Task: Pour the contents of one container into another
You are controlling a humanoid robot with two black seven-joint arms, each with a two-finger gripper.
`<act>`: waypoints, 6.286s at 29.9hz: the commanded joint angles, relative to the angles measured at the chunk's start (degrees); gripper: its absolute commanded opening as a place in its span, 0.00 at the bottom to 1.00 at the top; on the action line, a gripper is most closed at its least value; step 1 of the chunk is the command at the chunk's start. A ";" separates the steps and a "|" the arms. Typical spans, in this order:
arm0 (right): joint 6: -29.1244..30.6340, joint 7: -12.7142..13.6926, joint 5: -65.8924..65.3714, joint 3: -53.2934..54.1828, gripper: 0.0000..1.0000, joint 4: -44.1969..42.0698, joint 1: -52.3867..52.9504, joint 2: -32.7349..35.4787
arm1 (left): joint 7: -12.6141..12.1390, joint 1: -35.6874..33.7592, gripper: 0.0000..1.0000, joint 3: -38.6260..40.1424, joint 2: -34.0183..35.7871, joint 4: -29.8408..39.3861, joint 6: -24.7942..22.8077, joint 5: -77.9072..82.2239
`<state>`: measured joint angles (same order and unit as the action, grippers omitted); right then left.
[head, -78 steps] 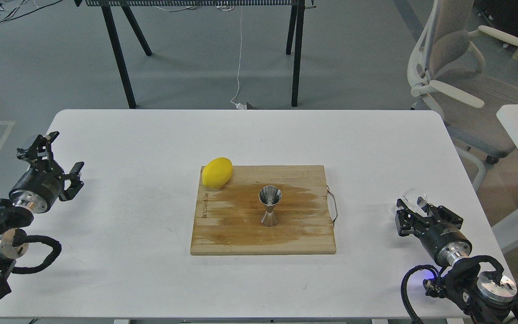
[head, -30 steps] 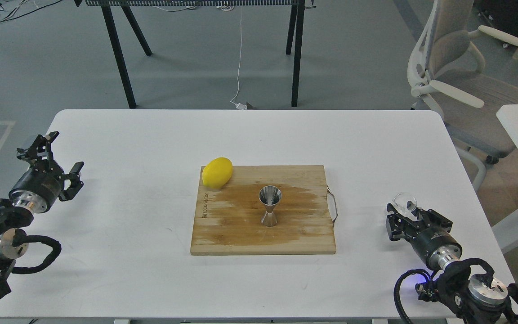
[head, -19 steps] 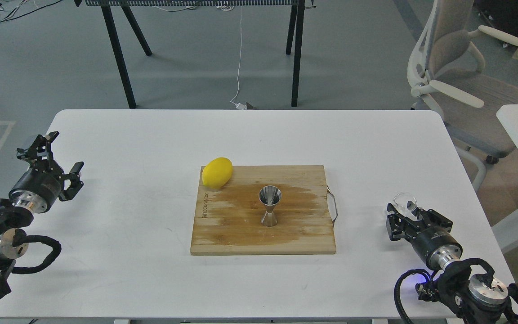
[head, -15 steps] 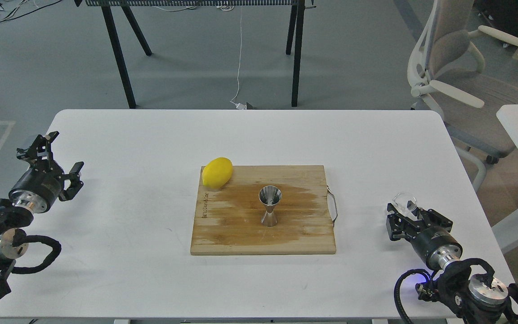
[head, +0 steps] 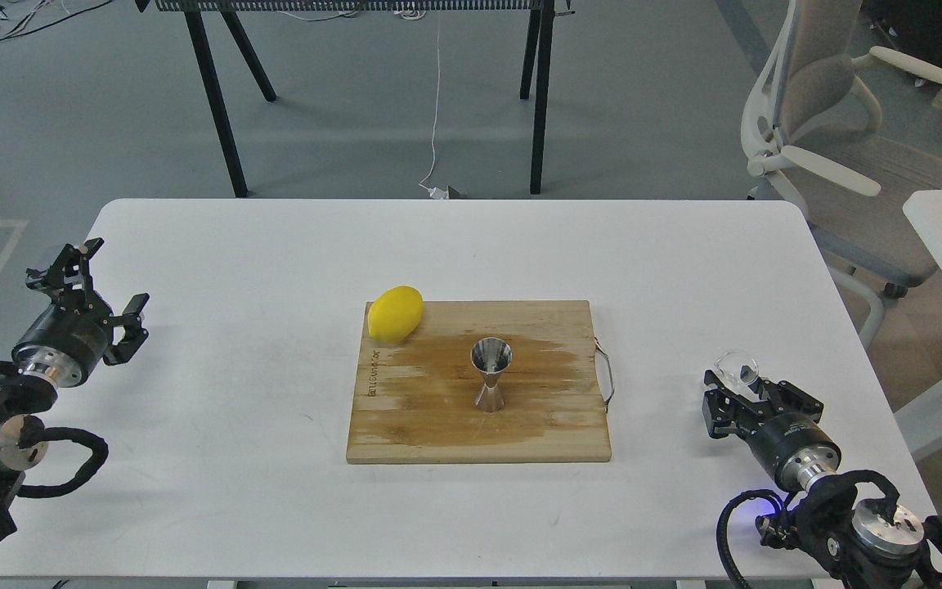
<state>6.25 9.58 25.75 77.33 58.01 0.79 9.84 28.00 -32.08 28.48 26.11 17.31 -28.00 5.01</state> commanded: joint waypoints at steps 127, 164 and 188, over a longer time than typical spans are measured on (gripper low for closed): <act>2.54 -0.79 -0.44 -1.66 0.99 0.61 -0.61 -0.09 | 0.00 0.09 0.99 0.00 -0.45 0.00 0.00 0.09; 7.46 -0.62 -0.35 0.37 0.99 8.25 -3.60 4.82 | 0.00 0.26 0.99 0.00 -0.45 0.00 0.00 0.00; 21.75 -0.79 -2.64 -0.34 0.99 -4.92 9.76 10.29 | 0.00 -0.97 0.99 0.88 -0.09 0.53 0.00 -0.70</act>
<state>28.00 8.96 23.12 76.76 53.89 10.48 21.14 28.00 -32.79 29.34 25.90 17.79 -28.00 4.37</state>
